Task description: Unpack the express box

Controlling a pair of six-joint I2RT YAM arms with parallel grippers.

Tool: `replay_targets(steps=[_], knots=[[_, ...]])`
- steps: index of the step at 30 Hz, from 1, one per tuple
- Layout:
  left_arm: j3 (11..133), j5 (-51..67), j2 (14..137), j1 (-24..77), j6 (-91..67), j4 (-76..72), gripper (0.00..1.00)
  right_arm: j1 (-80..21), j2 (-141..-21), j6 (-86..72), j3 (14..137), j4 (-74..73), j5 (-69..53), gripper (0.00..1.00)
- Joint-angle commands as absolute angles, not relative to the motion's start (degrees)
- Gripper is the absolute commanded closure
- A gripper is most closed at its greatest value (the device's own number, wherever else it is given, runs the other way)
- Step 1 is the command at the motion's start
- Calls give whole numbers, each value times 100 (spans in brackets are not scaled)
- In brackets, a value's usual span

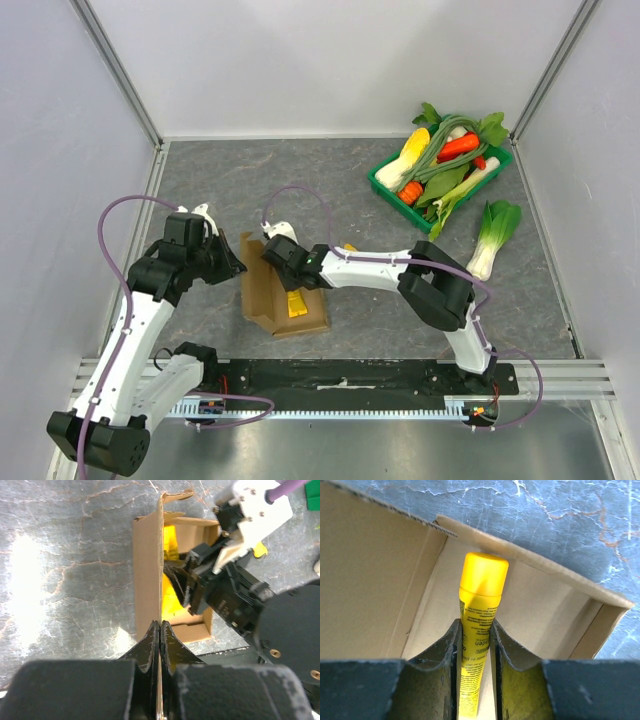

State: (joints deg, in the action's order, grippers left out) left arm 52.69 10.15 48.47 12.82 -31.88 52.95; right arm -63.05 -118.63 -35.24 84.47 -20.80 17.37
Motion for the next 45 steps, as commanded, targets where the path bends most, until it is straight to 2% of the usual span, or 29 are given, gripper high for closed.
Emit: replay_targets(steps=[1,15,22,27,35,39,40,41,45], knots=[[5440,642,4931,1239,-2865,5106,98,-6188,-11198,-3480,8815,-2259,1907,69],[6020,229,5685,1239,-2567,4588,98,-5055,-9484,-3806,7814,-2391,1626,68],[6363,290,6152,1230,-2329,4412,97,-4869,-9702,-3454,7418,-2382,1556,66],[6407,501,6319,1213,-2285,4333,91,-4869,-10239,-3313,7260,-2075,1354,64],[6363,448,6381,1169,-2285,4394,69,-4843,-10907,-3374,7348,-1872,1371,57],[6618,466,6311,1160,-2276,4605,58,-4825,-10610,-3515,7392,-2108,1371,42],[6679,466,6276,1151,-2285,4666,55,-4825,-10495,-3533,7392,-2135,1388,34],[6784,466,6197,1151,-2285,4702,52,-4825,-10372,-3542,7374,-2153,1406,31],[7048,448,5934,1160,-2294,4930,31,-4825,-9644,-3411,7523,-2556,1590,19]])
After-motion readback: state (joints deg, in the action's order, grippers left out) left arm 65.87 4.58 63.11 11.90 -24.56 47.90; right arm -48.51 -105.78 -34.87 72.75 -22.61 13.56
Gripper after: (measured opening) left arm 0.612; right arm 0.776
